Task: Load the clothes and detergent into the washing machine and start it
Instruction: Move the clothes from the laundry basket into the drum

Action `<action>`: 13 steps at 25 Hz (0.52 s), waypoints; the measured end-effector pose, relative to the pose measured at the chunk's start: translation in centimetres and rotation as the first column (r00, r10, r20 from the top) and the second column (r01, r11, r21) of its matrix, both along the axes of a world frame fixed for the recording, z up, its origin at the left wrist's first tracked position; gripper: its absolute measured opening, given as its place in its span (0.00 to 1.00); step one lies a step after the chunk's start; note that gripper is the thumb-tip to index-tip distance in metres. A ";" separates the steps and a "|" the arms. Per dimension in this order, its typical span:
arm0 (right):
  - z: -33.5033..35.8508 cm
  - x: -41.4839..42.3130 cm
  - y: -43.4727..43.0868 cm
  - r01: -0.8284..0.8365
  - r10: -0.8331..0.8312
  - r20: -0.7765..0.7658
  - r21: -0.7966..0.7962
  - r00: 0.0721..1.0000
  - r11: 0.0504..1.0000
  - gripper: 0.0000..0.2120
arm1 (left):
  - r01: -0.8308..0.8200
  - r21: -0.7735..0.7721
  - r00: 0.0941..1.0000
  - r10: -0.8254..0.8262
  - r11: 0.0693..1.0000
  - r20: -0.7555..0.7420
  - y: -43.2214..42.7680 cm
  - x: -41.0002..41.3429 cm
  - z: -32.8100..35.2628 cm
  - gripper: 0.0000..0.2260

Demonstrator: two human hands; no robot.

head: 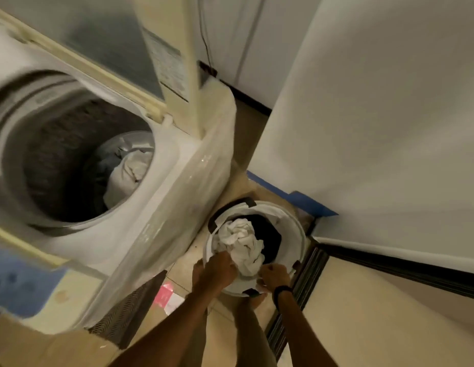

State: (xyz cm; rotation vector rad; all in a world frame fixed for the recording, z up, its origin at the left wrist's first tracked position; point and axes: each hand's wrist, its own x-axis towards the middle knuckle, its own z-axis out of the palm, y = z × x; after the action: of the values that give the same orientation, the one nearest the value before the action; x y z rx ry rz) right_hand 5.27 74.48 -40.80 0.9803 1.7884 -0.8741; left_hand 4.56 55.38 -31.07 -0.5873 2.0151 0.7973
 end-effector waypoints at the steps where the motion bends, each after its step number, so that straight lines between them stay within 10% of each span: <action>1: -4.2 0.2 0.5 -0.030 0.030 0.000 0.013 1.000 0.999 0.12 | 0.000 0.018 1.000 0.000 1.000 -0.009 0.9 -0.5 -3.7 0.13; 4: -12.7 -1.2 0.2 -0.239 0.240 -0.026 0.016 0.970 0.971 0.09 | -0.038 -0.013 0.999 0.038 0.999 -0.021 3.1 -2.5 -16.2 0.19; 8: -29.4 -0.8 1.0 -0.280 0.283 -0.061 0.048 0.957 0.959 0.51 | -0.089 -0.115 0.996 0.087 0.989 -0.018 3.8 -3.9 -29.8 0.22; 13: -26.1 -1.7 -1.3 0.127 -0.145 -0.158 -0.118 0.977 0.985 0.26 | -0.207 -0.008 0.975 0.206 0.978 -0.084 2.7 -1.6 -29.1 0.27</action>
State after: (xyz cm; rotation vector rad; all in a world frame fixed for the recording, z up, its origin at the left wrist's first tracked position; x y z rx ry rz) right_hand 3.57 73.16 -66.92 0.9936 1.8071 -1.1560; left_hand 2.98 58.10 -60.13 -0.7951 2.0601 0.9421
